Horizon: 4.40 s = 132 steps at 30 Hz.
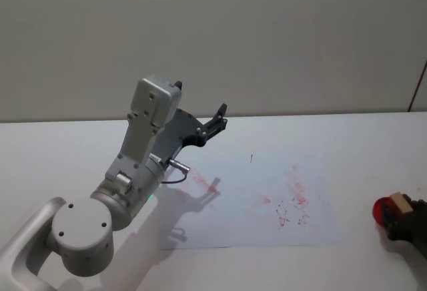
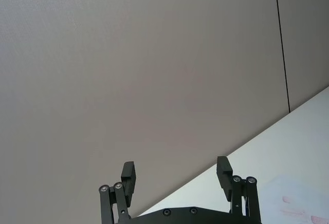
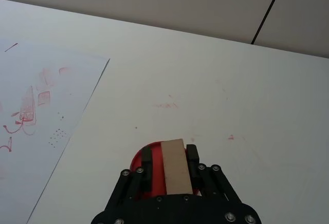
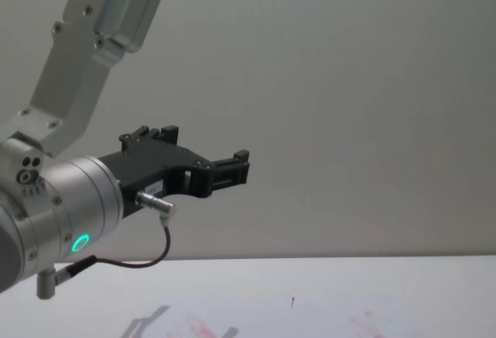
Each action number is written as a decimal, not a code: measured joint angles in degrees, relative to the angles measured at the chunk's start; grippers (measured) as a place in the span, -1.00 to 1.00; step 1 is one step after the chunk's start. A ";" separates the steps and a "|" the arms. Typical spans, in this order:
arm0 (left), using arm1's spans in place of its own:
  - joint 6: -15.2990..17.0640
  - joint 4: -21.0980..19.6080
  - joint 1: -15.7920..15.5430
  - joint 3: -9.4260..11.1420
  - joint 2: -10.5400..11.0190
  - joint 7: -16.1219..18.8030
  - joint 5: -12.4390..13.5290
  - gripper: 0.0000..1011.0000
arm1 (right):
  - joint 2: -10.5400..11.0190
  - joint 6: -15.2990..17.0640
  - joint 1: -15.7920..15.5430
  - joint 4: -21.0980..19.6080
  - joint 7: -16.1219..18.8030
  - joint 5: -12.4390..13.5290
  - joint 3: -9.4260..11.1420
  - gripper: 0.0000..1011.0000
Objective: Use the one hand to pick up the stamp and affix it onto the A4 paper.
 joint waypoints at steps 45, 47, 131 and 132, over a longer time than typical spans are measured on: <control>0.00 0.00 0.00 0.00 0.00 0.00 0.00 0.98 | -2.32 -4.11 4.58 -5.48 16.28 0.77 -2.15 -0.57; 0.00 0.00 0.00 0.00 0.00 0.00 0.00 0.98 | -2.78 -3.85 5.09 -5.39 17.50 0.64 -2.59 -0.57; 0.00 0.00 0.00 0.00 0.00 0.00 0.00 0.98 | -11.03 -0.72 13.06 7.36 22.88 -5.86 -9.95 -0.57; 0.00 0.00 0.00 0.00 0.00 0.00 0.00 0.98 | -10.99 -0.85 13.10 6.88 22.74 -5.53 -9.80 -0.57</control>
